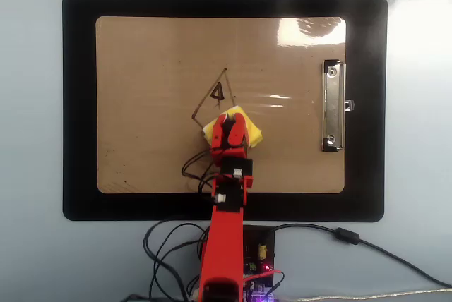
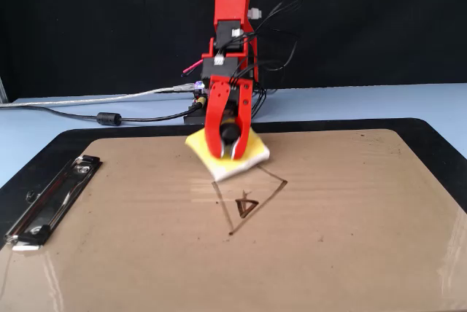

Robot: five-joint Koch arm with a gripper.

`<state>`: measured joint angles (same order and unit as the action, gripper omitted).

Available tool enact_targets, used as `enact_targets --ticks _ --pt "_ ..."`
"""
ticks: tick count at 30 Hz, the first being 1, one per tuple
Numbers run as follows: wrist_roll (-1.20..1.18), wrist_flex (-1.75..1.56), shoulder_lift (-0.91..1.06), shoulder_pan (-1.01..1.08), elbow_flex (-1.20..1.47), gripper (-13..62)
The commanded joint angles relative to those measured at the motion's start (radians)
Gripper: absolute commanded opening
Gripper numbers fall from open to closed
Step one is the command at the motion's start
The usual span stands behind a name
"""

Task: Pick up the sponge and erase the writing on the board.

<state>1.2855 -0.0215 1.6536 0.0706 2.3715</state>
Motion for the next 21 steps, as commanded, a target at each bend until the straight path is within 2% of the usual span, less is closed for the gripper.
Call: enact_targets --ticks 1,4,10,12,15,19,21 --pt "0.0 -0.098 -0.132 0.026 -0.061 -7.2" --pt "-0.009 -0.106 -0.135 0.034 -0.091 -7.2" --pt "-0.017 -0.043 0.233 0.069 0.21 -7.2" --pt "-0.015 -0.046 0.233 0.072 0.233 -7.2" --pt "-0.011 -0.069 0.049 0.067 0.078 -7.2" --pt "-0.014 -0.072 -0.319 0.063 -0.287 -7.2" --pt "-0.012 -0.063 -0.405 0.063 -0.405 -7.2"
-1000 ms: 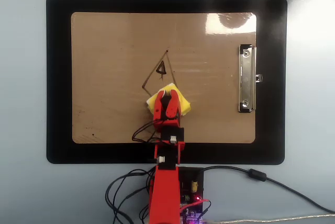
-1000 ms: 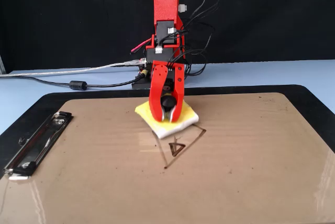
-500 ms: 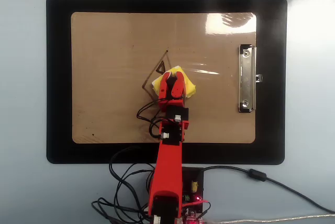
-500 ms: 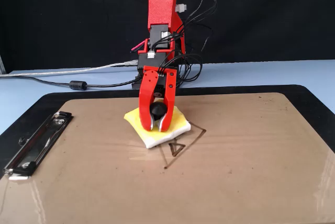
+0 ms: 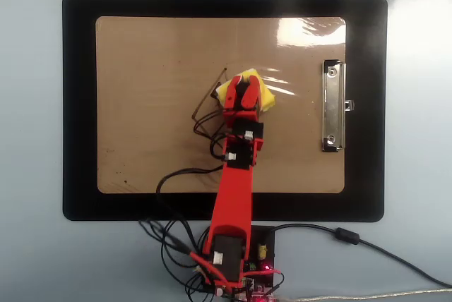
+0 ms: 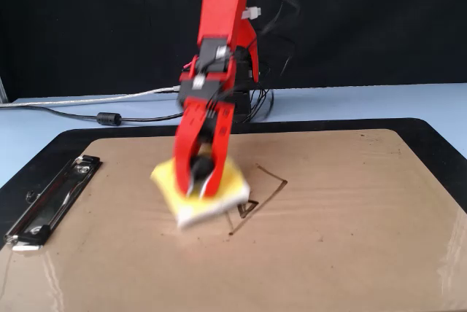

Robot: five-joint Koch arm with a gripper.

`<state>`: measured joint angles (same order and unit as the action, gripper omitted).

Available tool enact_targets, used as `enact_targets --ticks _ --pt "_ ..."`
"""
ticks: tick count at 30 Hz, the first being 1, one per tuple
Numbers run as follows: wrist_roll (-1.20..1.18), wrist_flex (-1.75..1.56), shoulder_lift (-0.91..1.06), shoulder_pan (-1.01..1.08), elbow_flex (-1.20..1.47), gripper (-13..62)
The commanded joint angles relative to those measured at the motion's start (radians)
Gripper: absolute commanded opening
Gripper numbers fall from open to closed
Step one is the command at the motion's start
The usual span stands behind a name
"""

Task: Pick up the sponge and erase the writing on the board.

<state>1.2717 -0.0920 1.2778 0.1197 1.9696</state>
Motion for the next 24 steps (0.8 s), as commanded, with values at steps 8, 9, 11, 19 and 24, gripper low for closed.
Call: enact_targets --ticks 8,9,11,19,24 --pt "0.008 0.021 0.657 0.009 0.652 -7.2" --pt "0.012 0.018 0.696 0.002 0.676 -7.2" --pt "0.018 0.015 0.655 -0.02 0.667 -7.2" --pt "0.026 -0.021 0.028 -0.04 0.058 -7.2" --pt "0.026 0.003 0.322 -0.048 0.333 -7.2"
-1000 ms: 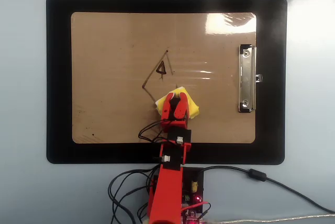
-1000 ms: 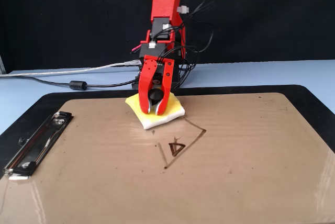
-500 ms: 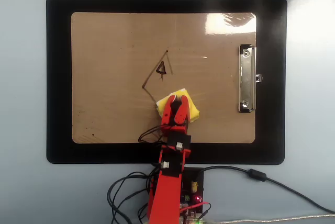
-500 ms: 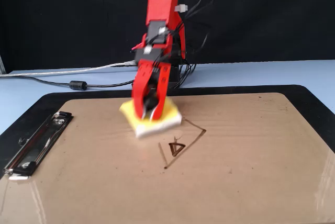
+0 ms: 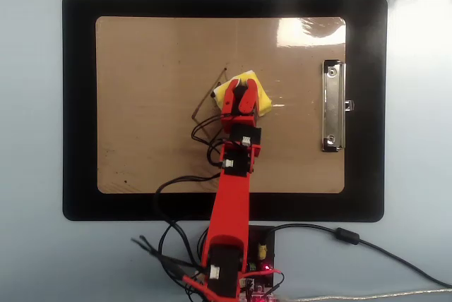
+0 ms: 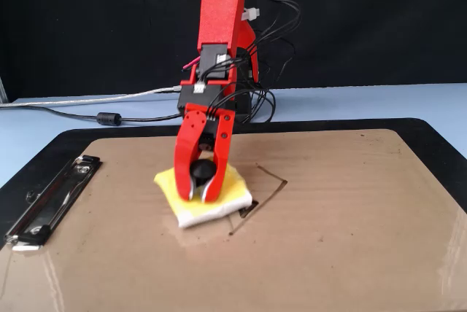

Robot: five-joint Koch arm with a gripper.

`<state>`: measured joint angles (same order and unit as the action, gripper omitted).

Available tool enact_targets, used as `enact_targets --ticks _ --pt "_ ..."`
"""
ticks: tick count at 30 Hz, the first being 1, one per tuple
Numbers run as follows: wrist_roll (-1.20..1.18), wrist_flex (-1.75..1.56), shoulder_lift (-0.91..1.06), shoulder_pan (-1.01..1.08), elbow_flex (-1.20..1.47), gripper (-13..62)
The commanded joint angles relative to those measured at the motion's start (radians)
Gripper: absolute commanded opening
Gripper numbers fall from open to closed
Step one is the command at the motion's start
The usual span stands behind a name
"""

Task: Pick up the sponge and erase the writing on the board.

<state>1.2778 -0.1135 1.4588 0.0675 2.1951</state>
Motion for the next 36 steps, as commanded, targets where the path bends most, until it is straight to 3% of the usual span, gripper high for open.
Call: enact_targets --ticks 1,4,6,12,14,17,22,24,27,33,36 --pt "0.023 0.031 0.227 -0.002 0.183 -7.2" --pt "0.031 0.034 0.359 -0.061 0.279 -7.2" --pt "0.043 0.017 0.25 -0.097 0.238 -7.2" --pt "0.051 -0.02 -0.27 -0.104 -0.319 -7.2" --pt "0.052 -0.008 -0.325 -0.104 -0.374 -7.2" --pt "0.054 0.037 -0.126 -0.107 -0.17 -7.2" --pt "0.074 0.206 0.477 -0.12 0.285 -7.2" --pt "0.075 0.235 0.525 -0.133 0.308 -7.2" --pt "0.075 0.195 0.36 -0.153 0.224 -7.2" --pt "0.069 0.048 -0.227 -0.149 -0.298 -7.2" --pt "0.071 0.08 -0.213 -0.15 -0.295 -7.2"
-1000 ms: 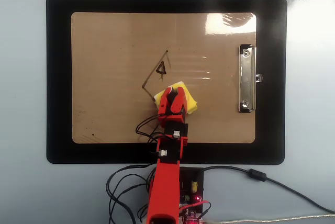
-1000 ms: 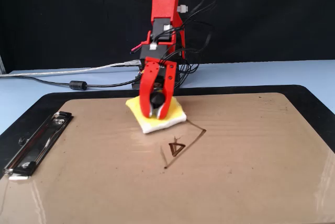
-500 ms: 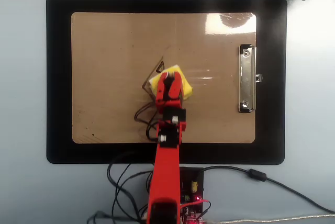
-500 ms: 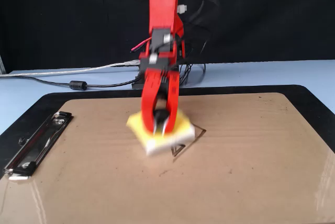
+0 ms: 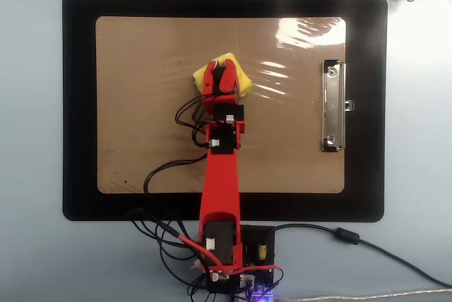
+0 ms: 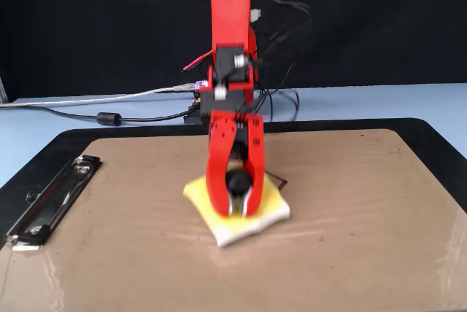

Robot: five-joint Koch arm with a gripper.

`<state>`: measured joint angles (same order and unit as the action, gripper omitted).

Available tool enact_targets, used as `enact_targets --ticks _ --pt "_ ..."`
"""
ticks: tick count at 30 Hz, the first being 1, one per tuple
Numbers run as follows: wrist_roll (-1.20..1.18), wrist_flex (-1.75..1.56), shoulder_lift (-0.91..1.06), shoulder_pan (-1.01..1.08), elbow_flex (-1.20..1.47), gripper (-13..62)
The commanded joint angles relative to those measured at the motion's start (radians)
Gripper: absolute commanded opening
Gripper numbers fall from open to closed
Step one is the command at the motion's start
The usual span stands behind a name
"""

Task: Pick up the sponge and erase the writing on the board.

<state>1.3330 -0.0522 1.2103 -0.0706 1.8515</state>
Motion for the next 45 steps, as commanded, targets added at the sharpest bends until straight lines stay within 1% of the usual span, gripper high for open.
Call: enact_targets --ticks 1,4,5,7,8,10,12,14,17,19,20,22,24,25,26,27,28,30,31,32,37,38,39,41,43,45 --pt "0.017 0.041 0.123 -0.012 0.143 -7.2" --pt "0.02 0.087 0.466 -0.034 0.456 -7.2" --pt "0.023 0.12 0.618 -0.054 0.578 -7.2" --pt "0.029 0.172 0.825 -0.086 0.703 -7.2" --pt "0.038 0.19 0.884 -0.097 0.724 -7.2" --pt "0.054 0.19 0.844 -0.109 0.706 -7.2" --pt "0.051 0.17 0.681 -0.107 0.572 -7.2" --pt "0.046 0.153 0.456 -0.103 0.39 -7.2" --pt "0.044 0.098 0.193 -0.091 0.156 -7.2" --pt "0.044 0.091 0.138 -0.091 0.104 -7.2" --pt "0.044 0.095 0.152 -0.091 0.132 -7.2" --pt "0.044 0.091 0.299 -0.092 0.305 -7.2" --pt "0.043 0.098 0.515 -0.094 0.508 -7.2" --pt "0.046 0.1 0.676 -0.095 0.638 -7.2" --pt "0.048 0.1 0.778 -0.097 0.716 -7.2" --pt "0.049 0.1 0.864 -0.101 0.784 -7.2" --pt "0.049 0.098 0.902 -0.103 0.821 -7.2" --pt "0.051 0.084 0.85 -0.107 0.811 -7.2" --pt "0.051 0.077 0.795 -0.107 0.761 -7.2" --pt "0.048 0.071 0.718 -0.107 0.69 -7.2" --pt "0.043 0.057 0.187 -0.101 0.175 -7.2" --pt "0.043 0.066 0.146 -0.101 0.118 -7.2" --pt "0.041 0.075 0.146 -0.101 0.109 -7.2" --pt "0.041 0.081 0.258 -0.101 0.245 -7.2" --pt "0.046 0.089 0.474 -0.103 0.453 -7.2" --pt "0.048 0.132 0.762 -0.109 0.683 -7.2"
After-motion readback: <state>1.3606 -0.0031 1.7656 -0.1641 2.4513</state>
